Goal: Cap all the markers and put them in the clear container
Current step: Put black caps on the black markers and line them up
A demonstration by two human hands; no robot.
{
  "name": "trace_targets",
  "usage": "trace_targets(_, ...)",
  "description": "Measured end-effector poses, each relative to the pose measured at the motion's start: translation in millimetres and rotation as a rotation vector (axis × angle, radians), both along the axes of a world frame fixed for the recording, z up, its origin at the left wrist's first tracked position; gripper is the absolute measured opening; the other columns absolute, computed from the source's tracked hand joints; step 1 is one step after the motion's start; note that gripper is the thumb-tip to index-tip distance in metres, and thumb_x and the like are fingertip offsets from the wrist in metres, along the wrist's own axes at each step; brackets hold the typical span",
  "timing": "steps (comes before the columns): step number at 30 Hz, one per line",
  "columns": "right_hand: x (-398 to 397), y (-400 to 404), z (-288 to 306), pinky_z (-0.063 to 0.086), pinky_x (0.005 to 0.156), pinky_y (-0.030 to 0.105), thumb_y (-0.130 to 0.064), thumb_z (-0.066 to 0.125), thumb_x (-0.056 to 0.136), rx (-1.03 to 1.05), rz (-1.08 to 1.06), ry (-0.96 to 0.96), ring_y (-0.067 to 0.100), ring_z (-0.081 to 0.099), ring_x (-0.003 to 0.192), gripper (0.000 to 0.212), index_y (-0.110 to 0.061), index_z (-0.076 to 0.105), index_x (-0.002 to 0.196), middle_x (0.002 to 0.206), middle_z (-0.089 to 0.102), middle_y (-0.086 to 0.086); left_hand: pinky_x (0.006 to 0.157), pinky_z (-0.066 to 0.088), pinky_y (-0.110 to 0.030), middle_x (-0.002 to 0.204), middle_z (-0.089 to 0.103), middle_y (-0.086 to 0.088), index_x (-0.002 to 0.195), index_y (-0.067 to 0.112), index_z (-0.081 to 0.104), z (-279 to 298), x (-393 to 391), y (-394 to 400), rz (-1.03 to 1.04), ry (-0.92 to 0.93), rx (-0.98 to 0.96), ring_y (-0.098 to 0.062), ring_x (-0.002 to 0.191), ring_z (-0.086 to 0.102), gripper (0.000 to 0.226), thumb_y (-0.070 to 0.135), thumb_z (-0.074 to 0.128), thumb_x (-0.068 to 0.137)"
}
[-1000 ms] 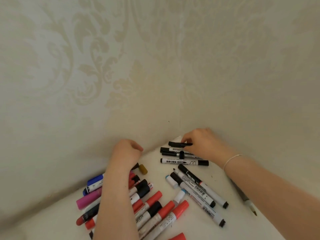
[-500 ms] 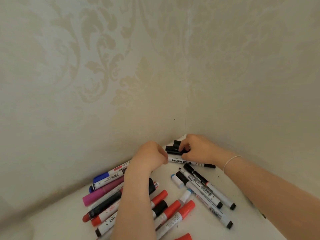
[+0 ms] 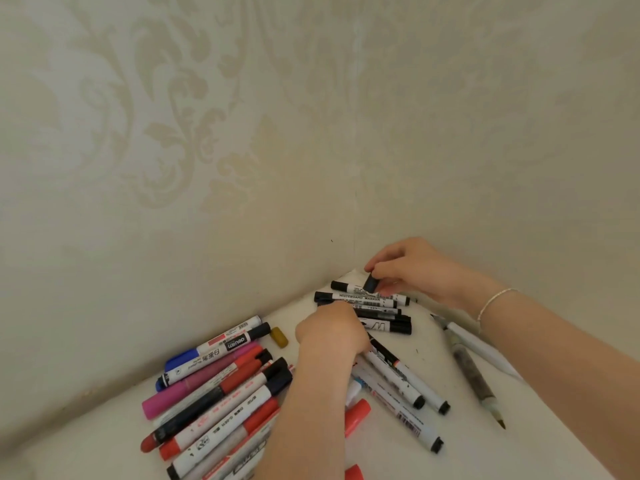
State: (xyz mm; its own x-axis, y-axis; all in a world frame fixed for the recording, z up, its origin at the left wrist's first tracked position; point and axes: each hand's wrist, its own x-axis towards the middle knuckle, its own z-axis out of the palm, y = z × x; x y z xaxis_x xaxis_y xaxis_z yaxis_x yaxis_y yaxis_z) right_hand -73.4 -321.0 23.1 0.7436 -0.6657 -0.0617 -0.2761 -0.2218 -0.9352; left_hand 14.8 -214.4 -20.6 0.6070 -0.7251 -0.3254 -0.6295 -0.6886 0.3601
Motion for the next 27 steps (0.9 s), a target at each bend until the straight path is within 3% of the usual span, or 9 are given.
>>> trace_targets(5, -2, -2, -7, 0.059, 0.074, 0.026, 0.006, 0.059, 0.085, 0.012, -0.036, -0.039, 0.023, 0.068, 0.077, 0.015, -0.004, 0.07, 0.088, 0.089, 0.07, 0.018, 0.078, 0.038, -0.03, 0.117, 0.062, -0.002, 0.118, 0.018, 0.057, 1, -13, -4, 0.031, -0.183, -0.019, -0.021, 0.109, 0.059, 0.028, 0.028, 0.051, 0.093)
trace_targets(9, -7, -3, -7, 0.06, 0.073, 0.028, 0.002, 0.065, 0.084, 0.156, -0.052, -0.119, 0.023, 0.07, 0.074, 0.009, 0.001, 0.069, 0.092, 0.088, 0.072, 0.021, 0.076, 0.04, -0.03, 0.115, 0.062, -0.002, 0.116, 0.018, 0.058, -1, -13, -6, 0.037, -0.167, -0.048, -0.02, 0.103, 0.059, 0.026, 0.024, 0.05, 0.092)
trace_targets(11, -9, -3, -5, 0.06, 0.072, 0.031, 0.001, 0.067, 0.084, 0.22, -0.074, -0.153, 0.027, 0.072, 0.078, 0.012, 0.003, 0.069, 0.095, 0.088, 0.073, 0.02, 0.074, 0.043, -0.029, 0.108, 0.065, 0.0, 0.111, 0.019, 0.06, -3, -9, -5, 0.028, -0.108, -0.08, -0.018, 0.093, 0.059, 0.024, 0.026, 0.051, 0.09)
trace_targets(14, -11, -3, -2, 0.061, 0.071, 0.037, 0.0, 0.064, 0.087, 0.332, -0.104, -0.249, 0.033, 0.072, 0.085, 0.015, 0.006, 0.067, 0.1, 0.096, 0.07, 0.025, 0.082, 0.052, -0.032, 0.088, 0.067, 0.0, 0.093, 0.02, 0.064, -1, -2, -1, 0.036, 0.037, -0.175, -0.019, 0.088, 0.065, 0.018, 0.031, 0.052, 0.086)
trace_targets(17, -10, -1, 1, 0.061, 0.066, 0.032, 0.0, 0.059, 0.09, 0.36, -0.113, -0.326, 0.03, 0.072, 0.083, 0.013, 0.004, 0.067, 0.1, 0.099, 0.066, 0.022, 0.072, 0.049, -0.03, 0.066, 0.067, 0.001, 0.072, 0.019, 0.06, 14, 7, 6, 0.072, 0.19, -0.356, -0.015, 0.063, 0.061, 0.024, 0.034, 0.053, 0.089)
trace_targets(18, -10, 0, 3, 0.06, 0.063, 0.029, 0.0, 0.059, 0.09, 0.355, -0.117, -0.35, 0.026, 0.071, 0.079, 0.012, 0.002, 0.067, 0.099, 0.098, 0.065, 0.02, 0.069, 0.05, -0.03, 0.068, 0.069, 0.0, 0.071, 0.017, 0.06, 19, 10, 8, 0.086, 0.247, -0.439, -0.014, 0.061, 0.061, 0.027, 0.035, 0.054, 0.09)
trace_targets(22, -5, 4, 9, 0.052, 0.053, 0.017, -0.003, 0.067, 0.084, 0.388, -0.129, -0.458, 0.014, 0.062, 0.061, 0.006, -0.001, 0.064, 0.089, 0.086, 0.065, 0.014, 0.086, 0.056, -0.04, 0.086, 0.074, -0.004, 0.086, 0.014, 0.058, 28, 18, 16, 0.165, 0.466, -0.818, -0.019, 0.084, 0.072, 0.018, 0.031, 0.057, 0.091)
trace_targets(25, -1, 7, 13, 0.048, 0.051, 0.015, -0.007, 0.07, 0.081, 0.431, -0.112, -0.507, 0.012, 0.057, 0.06, 0.011, 0.001, 0.067, 0.088, 0.082, 0.065, 0.011, 0.071, 0.06, -0.03, 0.079, 0.069, -0.004, 0.097, 0.012, 0.056, 33, 16, 20, 0.176, 0.66, -0.996, -0.014, 0.069, 0.071, 0.009, 0.021, 0.054, 0.096)
trace_targets(27, 1, 9, 17, 0.048, 0.051, 0.016, -0.007, 0.071, 0.079, 0.434, -0.123, -0.545, 0.011, 0.056, 0.06, 0.013, 0.001, 0.068, 0.089, 0.079, 0.066, 0.01, 0.057, 0.056, -0.024, 0.076, 0.062, -0.004, 0.1, 0.013, 0.058, 35, 17, 22, 0.139, 0.625, -1.02, -0.008, 0.058, 0.062, 0.01, 0.02, 0.052, 0.097)
